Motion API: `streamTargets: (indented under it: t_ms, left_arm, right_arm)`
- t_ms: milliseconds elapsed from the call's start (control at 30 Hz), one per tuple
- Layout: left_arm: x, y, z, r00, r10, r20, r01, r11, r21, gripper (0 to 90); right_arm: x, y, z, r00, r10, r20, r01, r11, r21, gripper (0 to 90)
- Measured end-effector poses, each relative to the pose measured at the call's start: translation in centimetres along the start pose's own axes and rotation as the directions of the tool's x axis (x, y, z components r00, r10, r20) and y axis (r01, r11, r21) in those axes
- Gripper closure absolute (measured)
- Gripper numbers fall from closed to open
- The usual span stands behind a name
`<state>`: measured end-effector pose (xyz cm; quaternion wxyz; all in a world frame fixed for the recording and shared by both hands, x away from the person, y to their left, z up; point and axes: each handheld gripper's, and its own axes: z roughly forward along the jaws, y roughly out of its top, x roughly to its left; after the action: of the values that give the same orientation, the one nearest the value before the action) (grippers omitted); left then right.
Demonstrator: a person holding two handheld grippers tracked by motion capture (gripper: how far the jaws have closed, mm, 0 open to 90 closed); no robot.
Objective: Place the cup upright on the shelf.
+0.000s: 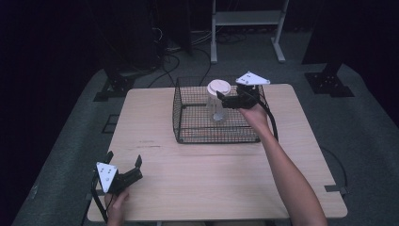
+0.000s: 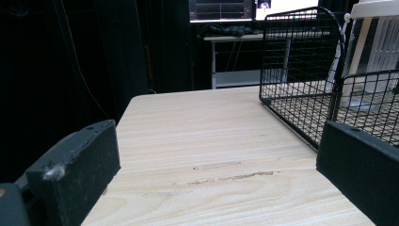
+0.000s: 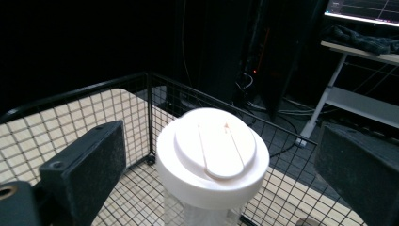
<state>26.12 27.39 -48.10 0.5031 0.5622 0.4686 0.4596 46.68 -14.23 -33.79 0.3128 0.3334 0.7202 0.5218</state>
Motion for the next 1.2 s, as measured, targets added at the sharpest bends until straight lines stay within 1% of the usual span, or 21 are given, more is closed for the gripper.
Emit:
streamTargets:
  t_ms: [233, 333, 433, 500, 533, 600, 867, 1000, 1200]
  left_arm:
    - [0.0, 0.0, 0.0, 1.0, 0.001, 0.0, -0.001, 1.0, 0.0, 0.0]
    - [0.0, 0.0, 0.0, 1.0, 0.002, 0.0, -0.002, 1.0, 0.0, 0.0]
    - [0.0, 0.0, 0.0, 1.0, 0.002, -0.001, -0.002, 1.0, 0.0, 0.0]
    - [0.0, 0.0, 0.0, 1.0, 0.003, 0.0, -0.003, 1.0, 0.0, 0.0]
    - [0.0, 0.0, 0.0, 1.0, 0.004, 0.0, -0.004, 1.0, 0.0, 0.0]
    - [-0.1, 0.0, 0.0, 1.0, 0.004, -0.001, -0.004, 1.0, 0.0, 0.0]
    - [-0.1, 0.0, 0.0, 1.0, 0.005, 0.0, -0.005, 1.0, -0.001, 0.0]
    - [-0.1, 0.0, 0.0, 1.0, 0.006, 0.0, -0.006, 1.0, 0.0, 0.0]
    - [-0.1, 0.0, 0.0, 1.0, 0.005, -0.001, -0.005, 1.0, 0.001, 0.0]
  right_arm:
    - [0.4, 0.5, -1.1, 0.9998, -0.019, -0.007, 0.019, 1.0, -0.011, 2.1]
    - [0.6, 0.6, -1.7, 0.9995, -0.031, 0.0, 0.031, 0.999, -0.028, 2.2]
    - [0.8, 0.5, -2.1, 0.9992, -0.041, 0.004, 0.041, 0.999, -0.021, 2.2]
    - [0.8, 0.2, -2.4, 0.9995, -0.033, 0.001, 0.033, 0.999, -0.021, 2.2]
    - [0.7, 0.1, -2.5, 0.9993, -0.038, 0.002, 0.038, 0.999, -0.016, 2.2]
    - [0.6, -0.1, -2.8, 0.9994, -0.034, 0.005, 0.035, 0.999, -0.024, 2.2]
    - [0.3, -0.5, -3.9, 0.9994, -0.033, 0.014, 0.033, 0.999, -0.029, 2.2]
    - [0.5, -0.6, -4.5, 0.9994, -0.034, 0.01, 0.034, 0.999, -0.032, 2.2]
    - [0.9, -0.8, -5.3, 0.9988, -0.049, 0.005, 0.049, 0.998, -0.038, 2.2]
